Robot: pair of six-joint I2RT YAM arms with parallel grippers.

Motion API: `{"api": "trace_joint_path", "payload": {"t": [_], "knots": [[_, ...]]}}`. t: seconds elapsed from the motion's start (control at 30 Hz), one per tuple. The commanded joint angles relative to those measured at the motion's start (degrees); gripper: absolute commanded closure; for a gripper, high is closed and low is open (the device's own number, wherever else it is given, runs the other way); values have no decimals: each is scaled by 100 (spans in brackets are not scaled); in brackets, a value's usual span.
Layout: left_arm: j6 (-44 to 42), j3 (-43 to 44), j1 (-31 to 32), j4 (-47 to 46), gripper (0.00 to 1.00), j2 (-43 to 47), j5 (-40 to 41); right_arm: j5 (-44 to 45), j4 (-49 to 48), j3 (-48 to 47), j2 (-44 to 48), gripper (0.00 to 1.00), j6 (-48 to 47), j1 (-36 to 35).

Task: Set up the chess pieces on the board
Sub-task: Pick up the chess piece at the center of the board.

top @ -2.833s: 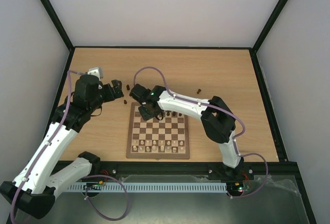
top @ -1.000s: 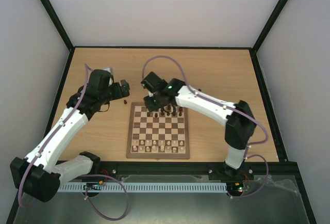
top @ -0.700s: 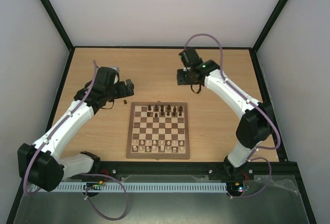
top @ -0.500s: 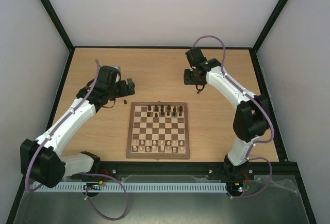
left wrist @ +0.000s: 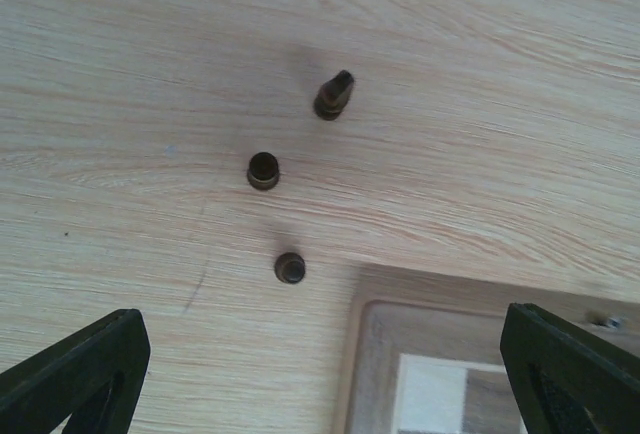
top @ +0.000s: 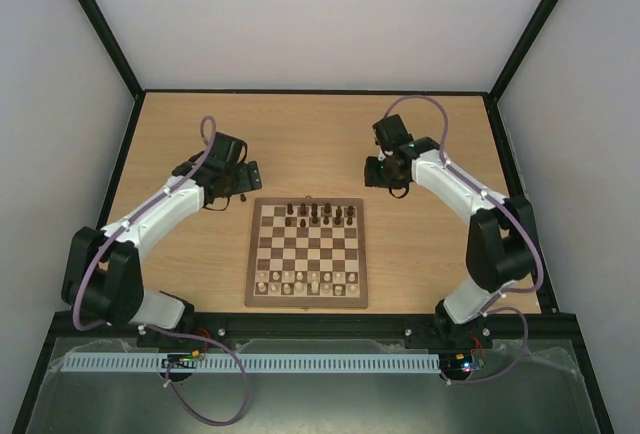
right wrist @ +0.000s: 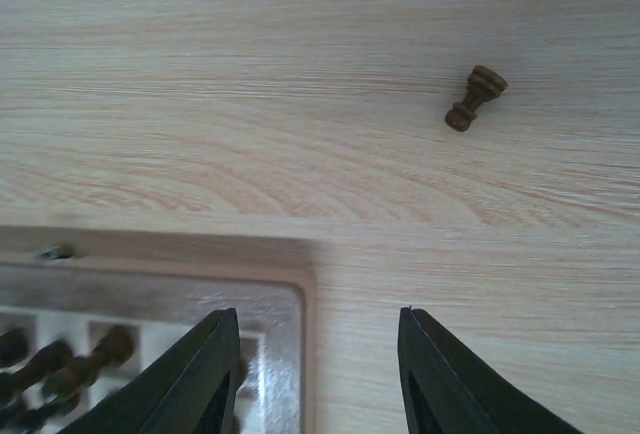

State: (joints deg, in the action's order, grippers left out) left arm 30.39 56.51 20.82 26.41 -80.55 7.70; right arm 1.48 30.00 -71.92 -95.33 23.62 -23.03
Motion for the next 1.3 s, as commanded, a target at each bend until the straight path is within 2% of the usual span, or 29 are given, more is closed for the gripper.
{"api": "trace_joint_path", "payload": {"t": [0.0, 0.23, 0.37, 0.47, 0.63, 0.83, 1.13, 1.27], "knots": [[208, 283, -74, -107, 1, -348, 453, -197, -155, 170, 570, 55, 64, -44], [225, 768, -259, -97, 8, -1024, 791, -294, -212, 406, 962, 55, -6, -44], [197, 1044, -366, -75, 21, -1510, 799, -438, -327, 510, 990, 55, 3, -53], [178, 1143, -370, -95, 28, -1771, 802, -528, -365, 512, 974, 55, -5, -61], [161, 1092, -376, -223, 41, -2110, 669, -601, -411, 530, 930, 55, -6, -87], [124, 1048, -371, -341, 51, -2373, 618, -645, -442, 533, 858, 55, -15, -114], [57, 1097, -461, -467, 59, -2719, 592, -707, -486, 553, 793, 55, -33, -132], [25, 1115, -496, -498, 70, -2771, 542, -713, -503, 550, 766, 55, -33, -141]]}}
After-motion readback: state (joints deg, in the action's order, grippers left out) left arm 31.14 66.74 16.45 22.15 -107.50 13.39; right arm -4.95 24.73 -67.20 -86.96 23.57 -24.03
